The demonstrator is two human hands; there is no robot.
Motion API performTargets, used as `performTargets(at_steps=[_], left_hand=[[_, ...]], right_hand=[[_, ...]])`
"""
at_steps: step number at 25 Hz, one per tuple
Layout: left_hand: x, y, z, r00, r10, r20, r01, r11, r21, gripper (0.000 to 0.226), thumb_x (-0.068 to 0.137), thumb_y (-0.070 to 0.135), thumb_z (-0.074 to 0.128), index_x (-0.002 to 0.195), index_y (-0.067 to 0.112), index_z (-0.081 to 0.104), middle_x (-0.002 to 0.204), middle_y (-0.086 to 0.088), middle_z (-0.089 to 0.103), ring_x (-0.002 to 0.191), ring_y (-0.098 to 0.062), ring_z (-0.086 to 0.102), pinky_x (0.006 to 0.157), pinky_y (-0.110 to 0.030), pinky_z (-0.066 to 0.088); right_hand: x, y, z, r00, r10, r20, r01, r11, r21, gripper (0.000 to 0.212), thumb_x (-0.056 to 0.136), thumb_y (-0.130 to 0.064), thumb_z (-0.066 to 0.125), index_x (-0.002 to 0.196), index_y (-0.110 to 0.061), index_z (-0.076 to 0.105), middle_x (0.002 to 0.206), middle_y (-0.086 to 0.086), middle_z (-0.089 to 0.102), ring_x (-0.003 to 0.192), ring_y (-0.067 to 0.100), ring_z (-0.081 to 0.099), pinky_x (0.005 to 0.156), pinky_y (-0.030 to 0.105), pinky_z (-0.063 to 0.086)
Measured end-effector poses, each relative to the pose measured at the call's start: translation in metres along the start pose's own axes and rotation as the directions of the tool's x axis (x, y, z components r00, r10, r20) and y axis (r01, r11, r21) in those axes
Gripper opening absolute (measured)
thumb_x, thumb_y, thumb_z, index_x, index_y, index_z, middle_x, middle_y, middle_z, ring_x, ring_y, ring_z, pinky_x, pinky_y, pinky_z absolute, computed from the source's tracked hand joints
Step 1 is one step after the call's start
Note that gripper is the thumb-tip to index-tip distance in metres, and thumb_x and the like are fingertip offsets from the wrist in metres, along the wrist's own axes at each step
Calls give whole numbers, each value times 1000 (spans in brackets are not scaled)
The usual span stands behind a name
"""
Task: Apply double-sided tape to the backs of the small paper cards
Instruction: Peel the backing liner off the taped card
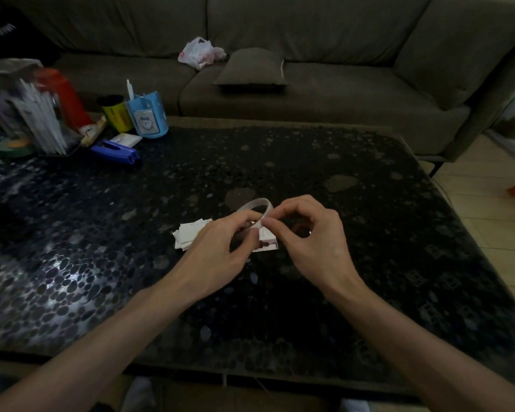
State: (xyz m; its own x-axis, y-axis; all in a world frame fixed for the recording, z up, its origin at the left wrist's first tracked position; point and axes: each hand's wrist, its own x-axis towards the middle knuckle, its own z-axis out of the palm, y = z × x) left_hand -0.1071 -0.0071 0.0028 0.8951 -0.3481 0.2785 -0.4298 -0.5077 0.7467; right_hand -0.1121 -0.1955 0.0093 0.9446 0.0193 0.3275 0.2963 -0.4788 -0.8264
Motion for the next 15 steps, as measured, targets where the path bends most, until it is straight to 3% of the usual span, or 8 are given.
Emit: performTargets(at_steps=[2, 5, 8, 11, 15], left_hand=[[2, -2, -1, 999, -38, -24, 38, 999, 10, 20, 108, 28, 51, 110, 36, 69, 78, 6, 68, 73, -16, 64, 65, -42, 52], [6, -2, -2, 997, -52, -59, 51, 999, -15, 20, 108, 32, 51, 108, 34, 72, 82, 2, 71, 76, -21, 66, 70, -51, 52], [9, -4, -3, 995, -53, -90, 50, 998, -33, 20, 108, 28, 53, 104, 31, 72, 81, -1, 71, 74, -24, 65, 69, -53, 51], [7, -6, -4, 995, -59, -81, 57, 998, -37, 20, 108, 28, 52, 105, 30, 72, 79, 0, 69, 70, -20, 63, 66, -51, 51], [5, -7, -4, 996, -61, -60, 61, 998, 1, 19, 107, 30, 52, 109, 34, 71, 81, 2, 70, 74, -21, 66, 68, -49, 52]], right_hand=[[1, -1, -1, 998, 40, 49, -43, 996, 72, 9, 91, -26, 80, 98, -28, 75, 101, -13, 71, 94, 3, 69, 81, 29, 60], [0, -3, 0, 996, 70, 53, -80, 974, 214, 12, 90, -26, 80, 101, -26, 77, 101, -11, 74, 96, 3, 72, 84, 25, 60], [0, -2, 0, 993, 115, 0, -110, 949, 296, 34, 89, -17, 82, 121, -25, 73, 110, -11, 73, 99, -1, 72, 86, 17, 58], [1, 1, -1, 997, 72, 33, -75, 994, 76, 44, 93, -19, 77, 135, -28, 68, 123, -16, 70, 113, -4, 66, 100, 27, 57], [-5, -2, 4, 996, -60, 58, 66, 992, -108, 32, 93, -34, 74, 124, -34, 74, 128, -21, 68, 123, -9, 56, 105, 24, 50]])
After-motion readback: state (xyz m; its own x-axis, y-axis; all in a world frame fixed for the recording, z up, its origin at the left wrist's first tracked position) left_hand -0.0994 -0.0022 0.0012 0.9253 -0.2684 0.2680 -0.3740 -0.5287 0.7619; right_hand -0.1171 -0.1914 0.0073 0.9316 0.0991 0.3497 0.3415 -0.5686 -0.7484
